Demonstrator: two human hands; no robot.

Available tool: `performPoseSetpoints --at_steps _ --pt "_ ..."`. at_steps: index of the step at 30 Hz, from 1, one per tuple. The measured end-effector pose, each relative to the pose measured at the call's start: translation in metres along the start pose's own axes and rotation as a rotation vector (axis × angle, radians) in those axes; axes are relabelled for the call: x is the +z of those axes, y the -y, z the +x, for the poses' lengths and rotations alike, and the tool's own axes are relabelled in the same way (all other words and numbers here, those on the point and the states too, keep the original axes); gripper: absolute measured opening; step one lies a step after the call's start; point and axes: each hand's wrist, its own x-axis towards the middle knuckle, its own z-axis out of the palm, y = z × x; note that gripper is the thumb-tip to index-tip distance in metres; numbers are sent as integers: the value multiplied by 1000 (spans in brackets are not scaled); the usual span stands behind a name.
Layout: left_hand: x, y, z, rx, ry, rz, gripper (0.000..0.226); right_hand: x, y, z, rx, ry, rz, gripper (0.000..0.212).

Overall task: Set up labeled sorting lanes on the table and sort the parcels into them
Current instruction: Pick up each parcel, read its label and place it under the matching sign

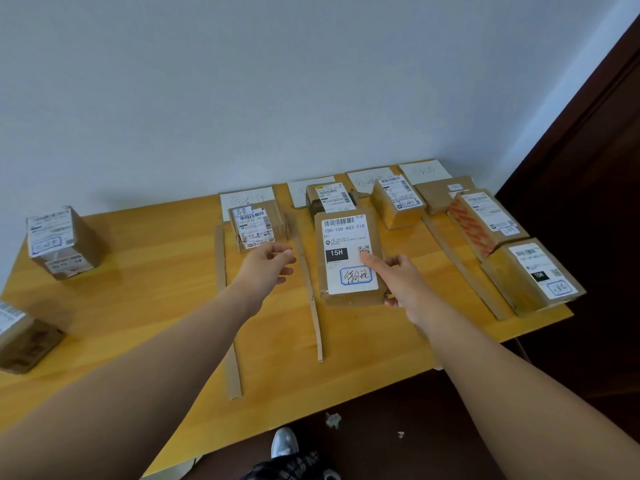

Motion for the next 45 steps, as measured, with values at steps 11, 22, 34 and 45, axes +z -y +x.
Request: performPoseSetpoints --at_steps 11,22,34,45 --pt "-3 -8 52 -28 47 25 14 8 10 39 32 -22 -9 55" --pt "36 -20 71 -116 179 52 54 -24 16 70 38 134 -75 53" --pt "164 -49 94 -158 188 -168 64 -135 29 133 16 344 -105 57" --pt "195 -67 113 -51 157 92 59 -148 40 191 -1 377 177 38"
